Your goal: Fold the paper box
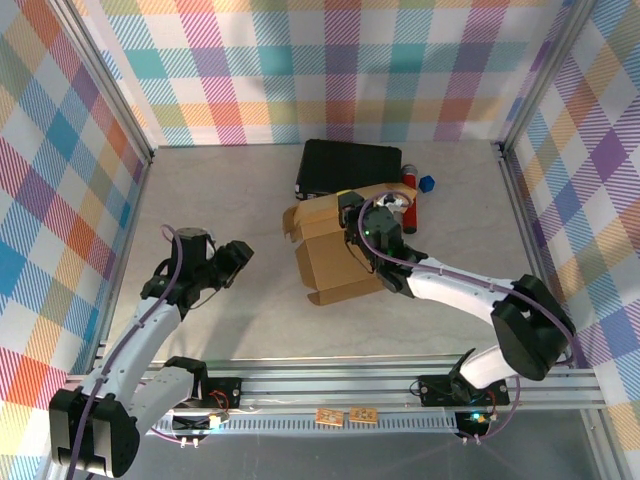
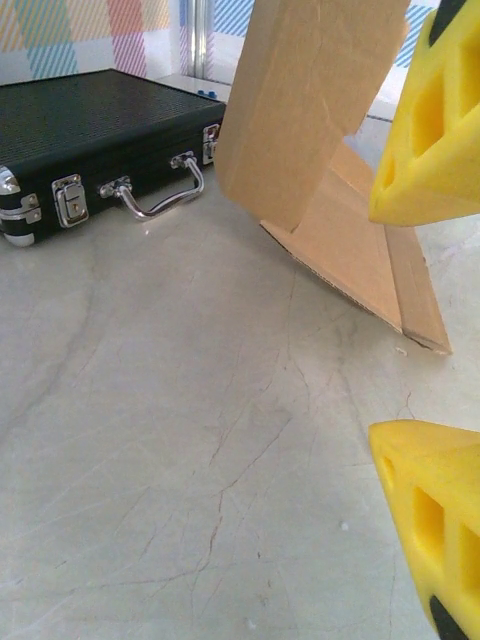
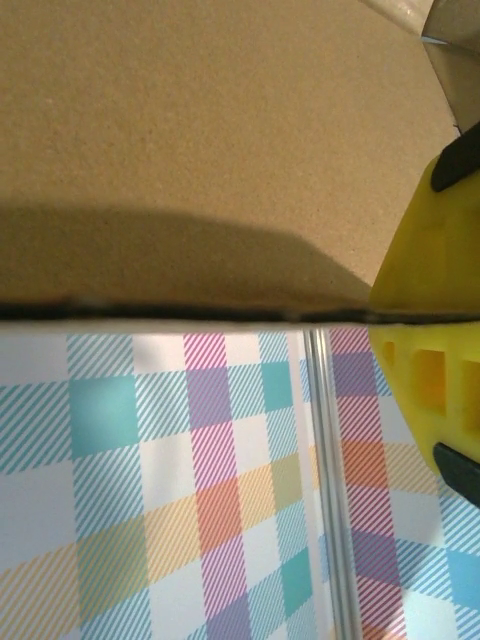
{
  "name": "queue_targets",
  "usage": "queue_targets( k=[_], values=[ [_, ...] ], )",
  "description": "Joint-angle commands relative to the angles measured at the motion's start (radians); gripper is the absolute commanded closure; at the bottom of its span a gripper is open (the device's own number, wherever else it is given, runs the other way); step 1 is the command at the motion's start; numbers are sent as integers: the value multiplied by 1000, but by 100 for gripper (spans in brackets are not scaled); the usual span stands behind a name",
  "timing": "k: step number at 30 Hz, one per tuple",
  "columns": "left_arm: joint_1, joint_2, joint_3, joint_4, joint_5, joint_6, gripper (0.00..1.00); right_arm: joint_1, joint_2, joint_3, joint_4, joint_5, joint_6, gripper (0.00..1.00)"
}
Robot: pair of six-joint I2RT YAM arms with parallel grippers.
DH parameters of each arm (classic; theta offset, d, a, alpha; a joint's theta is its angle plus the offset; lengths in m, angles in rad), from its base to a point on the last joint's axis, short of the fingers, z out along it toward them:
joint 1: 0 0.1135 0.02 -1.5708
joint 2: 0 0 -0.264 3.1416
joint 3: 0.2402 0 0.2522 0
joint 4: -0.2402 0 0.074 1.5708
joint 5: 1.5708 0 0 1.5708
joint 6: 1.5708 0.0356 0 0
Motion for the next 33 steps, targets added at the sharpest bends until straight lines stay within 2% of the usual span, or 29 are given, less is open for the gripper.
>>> queue_targets(
  k=[1, 6, 11, 18, 26, 33],
  values=[
    [15, 19, 46, 42, 41, 27, 47, 15, 9, 19, -72, 101, 26, 100],
    [15, 51, 67, 45, 60, 43, 47, -21, 123, -30, 159, 53, 62, 100],
    [16, 76, 82, 30, 68, 72, 47, -28, 156, -48, 156, 41, 64, 100],
    [14, 105, 86, 46, 80, 80, 47, -83, 260, -117, 340, -36, 83, 100],
    [15, 184, 92, 93, 109, 141, 51, -93, 265, -142, 329, -100, 88, 100],
    [12, 312, 158, 110, 69, 260, 63, -103, 257, -165, 314, -115, 85, 100]
  ],
)
